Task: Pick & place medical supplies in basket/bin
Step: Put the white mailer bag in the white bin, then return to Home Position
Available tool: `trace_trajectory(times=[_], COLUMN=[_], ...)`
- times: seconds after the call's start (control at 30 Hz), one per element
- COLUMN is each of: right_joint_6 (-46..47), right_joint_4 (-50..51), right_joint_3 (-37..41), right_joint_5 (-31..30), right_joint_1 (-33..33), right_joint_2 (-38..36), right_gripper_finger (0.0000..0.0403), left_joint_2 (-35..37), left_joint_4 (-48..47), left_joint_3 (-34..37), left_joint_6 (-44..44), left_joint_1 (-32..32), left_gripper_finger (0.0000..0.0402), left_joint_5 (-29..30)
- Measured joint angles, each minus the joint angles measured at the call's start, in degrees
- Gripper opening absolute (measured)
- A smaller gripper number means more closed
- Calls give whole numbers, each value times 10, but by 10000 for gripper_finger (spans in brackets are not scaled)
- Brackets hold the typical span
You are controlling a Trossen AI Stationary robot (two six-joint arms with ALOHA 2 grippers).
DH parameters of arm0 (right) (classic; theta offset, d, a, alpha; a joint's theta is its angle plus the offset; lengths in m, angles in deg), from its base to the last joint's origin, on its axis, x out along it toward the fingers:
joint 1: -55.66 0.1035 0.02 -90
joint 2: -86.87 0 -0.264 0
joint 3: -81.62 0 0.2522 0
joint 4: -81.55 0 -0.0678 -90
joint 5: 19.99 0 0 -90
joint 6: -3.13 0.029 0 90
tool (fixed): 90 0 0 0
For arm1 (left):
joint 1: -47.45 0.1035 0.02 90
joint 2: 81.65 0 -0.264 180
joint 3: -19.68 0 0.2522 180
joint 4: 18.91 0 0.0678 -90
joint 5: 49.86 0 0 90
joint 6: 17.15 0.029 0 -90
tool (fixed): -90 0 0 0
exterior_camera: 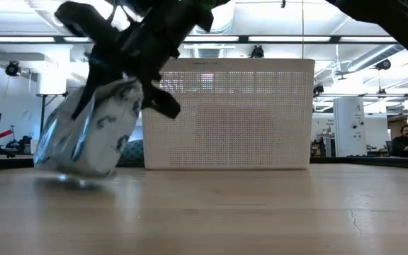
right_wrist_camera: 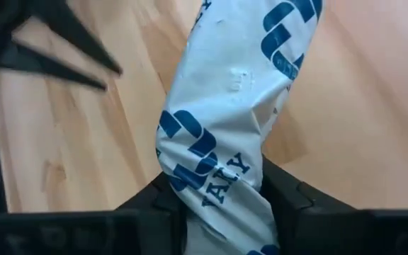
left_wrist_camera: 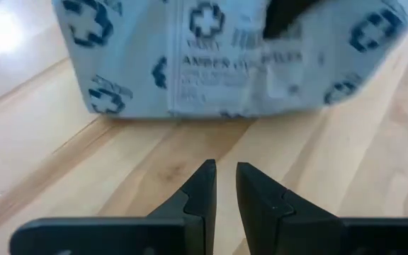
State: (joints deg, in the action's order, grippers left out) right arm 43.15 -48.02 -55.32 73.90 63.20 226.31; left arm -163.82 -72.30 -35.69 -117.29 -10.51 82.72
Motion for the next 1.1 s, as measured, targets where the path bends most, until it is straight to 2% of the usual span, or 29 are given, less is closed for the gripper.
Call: trace_trajectory(times=[0.07, 0.13, 0.3, 0.4, 0.43, 0.47, 0.5, 0.57, 0.6, 0.63, 0.73, 0.8, 0.87, 0.97, 1.1], right_joint_6=[-20, -42, -118, -147, -145, -138, -123, -79, -66, -66, -62, -43, -44, -61, -79], right_joint_4=[9, 42, 58, 66, 73, 79, 90, 115, 127, 140, 157, 154, 144, 137, 165], right_joint_3=[-1, -11, -28, -32, -31, -30, -29, -24, -20, -15, -3, -1, -8, -21, -22], right_joint_5=[-13, -52, -196, -325, -350, -345, -303, -169, -124, -107, -89, -49, -39, -46, -107], right_joint_1=[-3, -6, -23, -48, -63, -86, -114, -175, -203, -223, -258, -265, -265, -261, -252], right_joint_2=[-13, -38, -156, -225, -242, -254, -264, -269, -263, -256, -213, -185, -166, -164, -194], right_gripper_finger=[104, 104, 119, 127, 128, 129, 130, 131, 132, 134, 152, 173, 198, 235, 276], left_joint_2=[3, 10, 29, 32, 33, 35, 37, 43, 46, 50, 61, 70, 80, 99, 132], left_joint_4=[-2, -8, -59, -116, -133, -144, -155, -163, -163, -164, -163, -163, -161, -160, -161], left_joint_3=[-10, -24, -69, -87, -90, -92, -92, -89, -86, -83, -81, -81, -81, -81, -81], left_joint_6=[0, 0, 14, 16, 16, 15, 10, 0, -2, -2, -3, -2, -2, -2, 2], left_joint_1=[-1, -3, -8, -8, -7, -5, -4, 1, 4, 9, 27, 39, 52, 67, 82], left_gripper_finger=[37, 37, 37, 37, 37, 37, 37, 37, 37, 37, 37, 37, 37, 40, 52], left_joint_5=[0, 0, 2, 4, 5, 7, 11, 23, 28, 33, 44, 45, 46, 64, 134])
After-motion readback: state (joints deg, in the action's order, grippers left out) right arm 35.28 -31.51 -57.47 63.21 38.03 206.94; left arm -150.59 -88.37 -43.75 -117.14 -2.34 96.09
